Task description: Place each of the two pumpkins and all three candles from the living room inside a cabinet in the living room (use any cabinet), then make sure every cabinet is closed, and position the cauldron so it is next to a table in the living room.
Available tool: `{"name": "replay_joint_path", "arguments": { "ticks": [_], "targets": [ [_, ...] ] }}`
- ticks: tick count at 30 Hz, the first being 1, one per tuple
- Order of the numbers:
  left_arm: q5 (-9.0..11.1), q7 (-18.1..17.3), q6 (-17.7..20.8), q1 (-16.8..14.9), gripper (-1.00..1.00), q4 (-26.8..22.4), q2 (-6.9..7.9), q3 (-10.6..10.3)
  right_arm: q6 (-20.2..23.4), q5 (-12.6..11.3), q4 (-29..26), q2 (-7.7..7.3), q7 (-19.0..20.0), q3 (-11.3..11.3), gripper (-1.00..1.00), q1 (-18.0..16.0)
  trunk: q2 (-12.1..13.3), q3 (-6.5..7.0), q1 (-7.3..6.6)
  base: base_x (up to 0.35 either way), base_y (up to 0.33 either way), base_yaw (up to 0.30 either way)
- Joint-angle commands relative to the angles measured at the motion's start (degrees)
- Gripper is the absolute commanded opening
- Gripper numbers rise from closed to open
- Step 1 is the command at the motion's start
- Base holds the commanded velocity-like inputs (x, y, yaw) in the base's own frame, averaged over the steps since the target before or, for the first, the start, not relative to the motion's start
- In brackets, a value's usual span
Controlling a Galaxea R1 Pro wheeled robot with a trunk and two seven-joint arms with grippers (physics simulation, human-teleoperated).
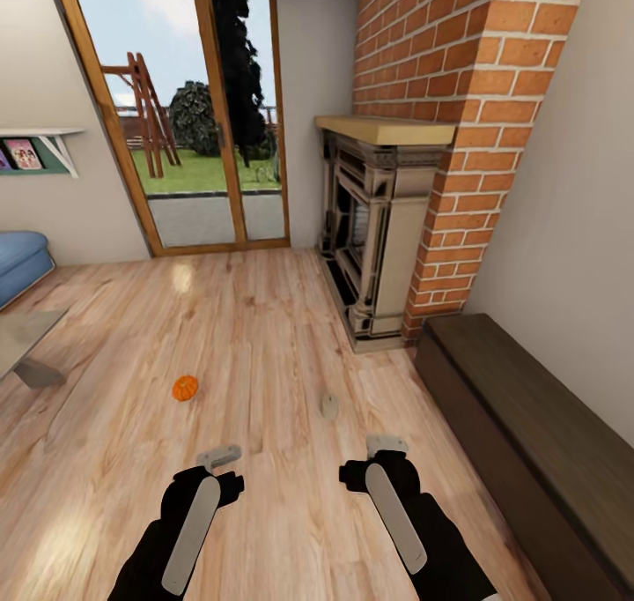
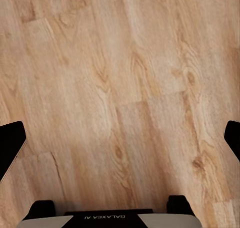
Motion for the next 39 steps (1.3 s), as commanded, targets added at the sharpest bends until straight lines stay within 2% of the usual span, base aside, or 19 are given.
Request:
{"name": "replay_joint_path", "arguments": {
  "ticks": [1, 18, 33, 39],
  "targets": [
    [0.6, 0.6, 0.1, 0.0, 1.00, -0.1, 0.00, -0.1, 0.1, -0.5, -0.1, -0.01, -0.6, 0.1, 1.00, 0.0, 0.0, 0.02, 0.04, 0.331, 0.090, 0.001],
    [0.6, 0.6, 0.1, 0.0, 1.00, -0.1, -0.01, -0.1, 0.1, -0.8, -0.1, -0.01, -0.6, 0.3, 1.00, 0.0, 0.0, 0.21, 0.04, 0.332, 0.083, 0.000],
    [0.5, 0.6, 0.1, 0.0, 1.00, -0.1, 0.00, -0.1, 0.1, -0.9, -0.1, -0.01, -0.6, 0.3, 1.00, 0.0, 0.0, 0.62, 0.04, 0.334, 0.007, 0.000],
    [0.5, 0.5, 0.3, 0.0, 1.00, -0.1, 0.44, -0.1, 0.0, -0.8, -0.1, -0.01, -0.6, 0.3, 1.00, 0.0, 0.0, 0.74, 0.04, 0.335, 0.055, -0.012]
  ]
}}
